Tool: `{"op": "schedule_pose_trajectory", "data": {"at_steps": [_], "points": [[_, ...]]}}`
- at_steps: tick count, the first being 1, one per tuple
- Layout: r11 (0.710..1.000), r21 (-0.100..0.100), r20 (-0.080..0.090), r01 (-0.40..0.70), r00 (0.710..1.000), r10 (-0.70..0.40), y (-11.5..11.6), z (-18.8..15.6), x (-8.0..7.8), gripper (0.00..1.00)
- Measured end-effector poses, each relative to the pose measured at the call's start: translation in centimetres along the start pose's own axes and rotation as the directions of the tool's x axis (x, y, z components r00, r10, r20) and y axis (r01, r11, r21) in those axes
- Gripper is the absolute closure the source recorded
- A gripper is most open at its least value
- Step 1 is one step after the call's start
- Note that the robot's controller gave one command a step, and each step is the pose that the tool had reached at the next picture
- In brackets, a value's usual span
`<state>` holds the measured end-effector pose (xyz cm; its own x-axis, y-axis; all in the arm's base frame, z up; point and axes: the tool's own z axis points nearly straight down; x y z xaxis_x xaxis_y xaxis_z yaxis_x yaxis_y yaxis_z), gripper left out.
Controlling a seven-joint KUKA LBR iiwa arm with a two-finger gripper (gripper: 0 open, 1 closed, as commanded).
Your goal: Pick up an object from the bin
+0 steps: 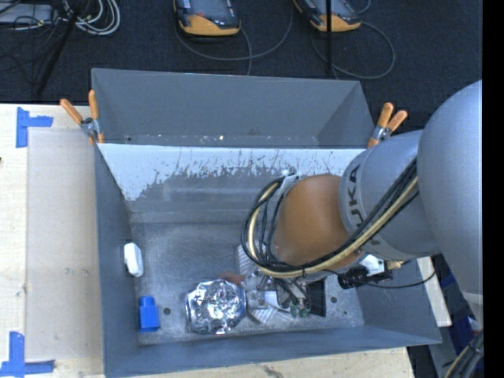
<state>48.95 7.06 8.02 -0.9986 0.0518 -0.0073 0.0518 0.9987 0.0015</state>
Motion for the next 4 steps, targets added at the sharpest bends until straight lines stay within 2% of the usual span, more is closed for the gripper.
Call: {"op": "schedule_pose_trajectory", "data": {"at_steps": [1,2,3,4], "points": [[0.999,0.002,-0.008,-0.032,0.999,0.032,0.0,-13.6,-0.3,1.0],[0.999,0.002,-0.009,-0.032,0.999,0.032,0.0,-13.6,-0.3,1.0],[1.0,0.002,-0.012,-0.007,1.0,0.007,0.3,-5.8,0.0,0.0],[1.0,0.002,-0.01,-0.008,1.0,0.008,0.3,-5.9,0.0,0.0]]}}
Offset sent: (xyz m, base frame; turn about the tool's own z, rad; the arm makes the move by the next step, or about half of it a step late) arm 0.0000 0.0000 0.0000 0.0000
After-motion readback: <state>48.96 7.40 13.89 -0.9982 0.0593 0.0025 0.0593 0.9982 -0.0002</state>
